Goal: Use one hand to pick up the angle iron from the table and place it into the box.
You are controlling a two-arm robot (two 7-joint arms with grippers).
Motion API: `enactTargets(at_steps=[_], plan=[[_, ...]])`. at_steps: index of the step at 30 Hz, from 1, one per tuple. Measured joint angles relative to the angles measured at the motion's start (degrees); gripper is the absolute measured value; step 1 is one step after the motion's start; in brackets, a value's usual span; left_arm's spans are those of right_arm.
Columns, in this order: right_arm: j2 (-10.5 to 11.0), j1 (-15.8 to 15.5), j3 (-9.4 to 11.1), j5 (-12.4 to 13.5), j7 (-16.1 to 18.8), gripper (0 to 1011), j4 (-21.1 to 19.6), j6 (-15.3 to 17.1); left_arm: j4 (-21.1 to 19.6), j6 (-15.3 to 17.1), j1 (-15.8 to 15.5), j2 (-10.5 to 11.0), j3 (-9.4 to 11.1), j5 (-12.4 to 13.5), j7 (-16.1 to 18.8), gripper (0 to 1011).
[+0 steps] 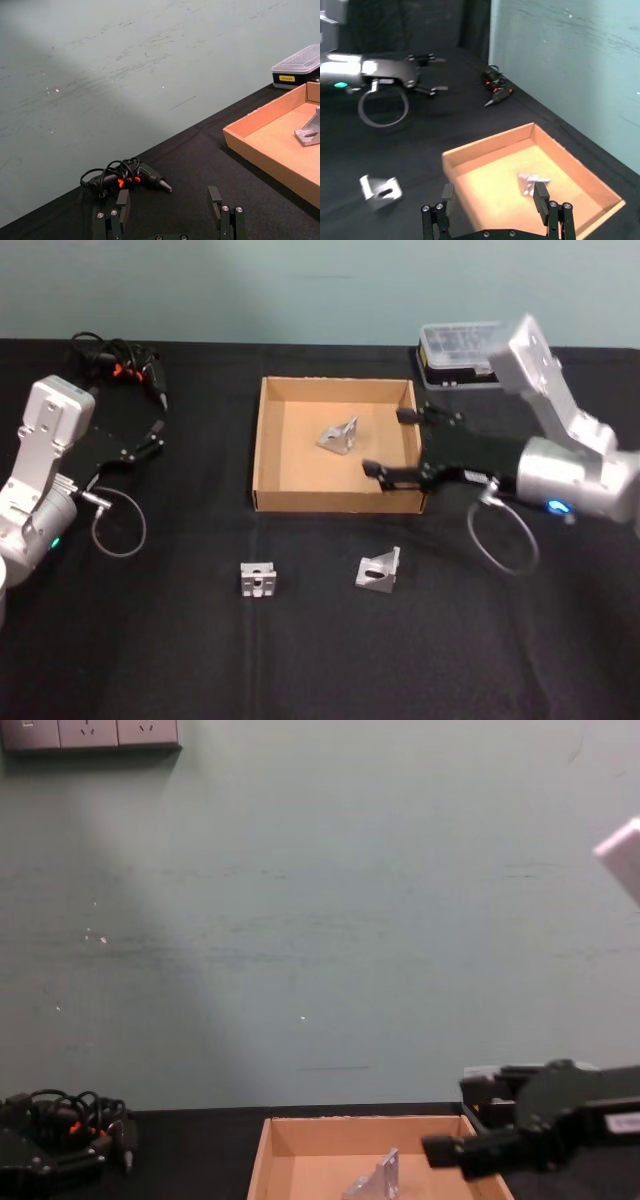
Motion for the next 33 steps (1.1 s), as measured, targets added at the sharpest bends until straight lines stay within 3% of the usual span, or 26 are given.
enactTargets(at_steps=[3, 9, 17, 24, 33], plan=[[3.17, -2.83, 0.38, 0.89, 0.48, 1000, -3.24, -1.01, 0.00, -0.01, 0.00, 0.00, 0.00, 0.00, 0.00, 1011], [7.07, -6.22, 0.46, 2.29, 1.36, 1000, -6.44, -1.04, 0.00, 0.00, 0.00, 0.00, 0.00, 0.00, 0.00, 1011], [10.27, -8.90, -0.20, 3.77, 2.32, 1000, -8.33, 0.00, 0.00, 0.00, 0.00, 0.00, 0.00, 0.00, 0.00, 1011], [11.42, -9.89, -1.07, 4.65, 2.52, 1000, -8.54, 1.38, 0.00, 0.00, 0.00, 0.00, 0.00, 0.00, 0.00, 1011], [10.69, -9.47, -2.71, 5.48, 2.21, 1000, -7.33, 3.70, 0.00, 0.00, 0.00, 0.00, 0.00, 0.00, 0.00, 1011]])
